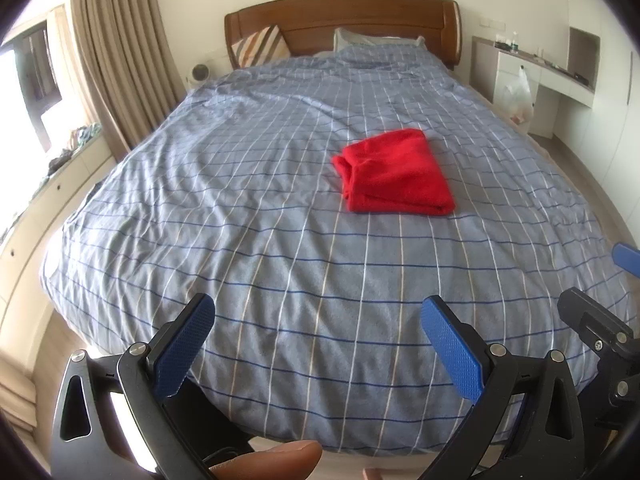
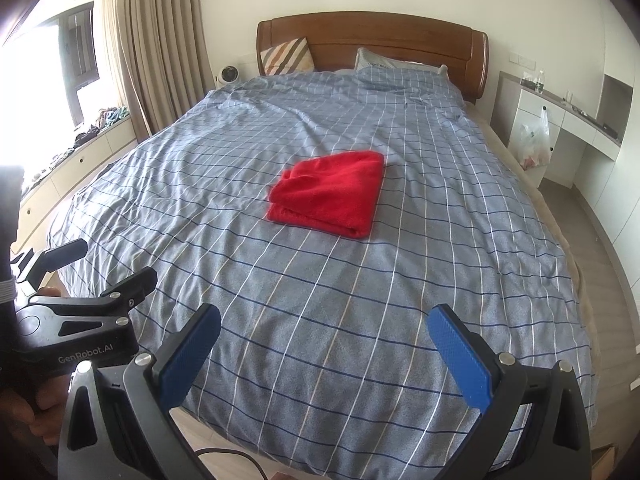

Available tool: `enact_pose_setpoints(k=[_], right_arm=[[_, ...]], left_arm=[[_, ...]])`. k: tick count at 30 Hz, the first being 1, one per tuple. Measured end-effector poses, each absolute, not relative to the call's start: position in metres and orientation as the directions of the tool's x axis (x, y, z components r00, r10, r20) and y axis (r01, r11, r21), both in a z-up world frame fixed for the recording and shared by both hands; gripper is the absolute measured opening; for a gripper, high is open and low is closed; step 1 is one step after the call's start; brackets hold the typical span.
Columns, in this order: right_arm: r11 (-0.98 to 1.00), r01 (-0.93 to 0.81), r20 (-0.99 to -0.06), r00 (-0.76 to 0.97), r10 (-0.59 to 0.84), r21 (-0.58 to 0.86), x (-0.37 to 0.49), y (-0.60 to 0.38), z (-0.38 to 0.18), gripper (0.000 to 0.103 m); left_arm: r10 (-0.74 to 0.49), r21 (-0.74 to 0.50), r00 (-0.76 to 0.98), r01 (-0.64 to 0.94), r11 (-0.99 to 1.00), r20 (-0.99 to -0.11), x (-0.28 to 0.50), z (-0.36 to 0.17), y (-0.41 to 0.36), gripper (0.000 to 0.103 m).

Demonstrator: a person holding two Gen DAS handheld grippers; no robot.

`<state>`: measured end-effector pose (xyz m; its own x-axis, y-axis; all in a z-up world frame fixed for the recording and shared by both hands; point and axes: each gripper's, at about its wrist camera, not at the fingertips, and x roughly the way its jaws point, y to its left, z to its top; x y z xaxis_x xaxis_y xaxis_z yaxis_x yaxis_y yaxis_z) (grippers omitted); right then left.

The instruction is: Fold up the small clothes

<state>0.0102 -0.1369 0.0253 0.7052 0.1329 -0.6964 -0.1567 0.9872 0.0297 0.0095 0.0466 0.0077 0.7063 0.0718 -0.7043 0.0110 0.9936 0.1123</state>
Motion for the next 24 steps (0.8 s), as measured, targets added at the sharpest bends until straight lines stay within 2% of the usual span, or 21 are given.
enact_pose_setpoints(k=[24], right_arm=[[0.99,-0.139,-0.684,0.723,0.097,-0.006,0.0091,-0.1353,0.0337,0.102]], left_arm=[[0.073,0.113,0.7,0.011,0.994,-0.711,0.0123,0.0088,0.046,0.103]])
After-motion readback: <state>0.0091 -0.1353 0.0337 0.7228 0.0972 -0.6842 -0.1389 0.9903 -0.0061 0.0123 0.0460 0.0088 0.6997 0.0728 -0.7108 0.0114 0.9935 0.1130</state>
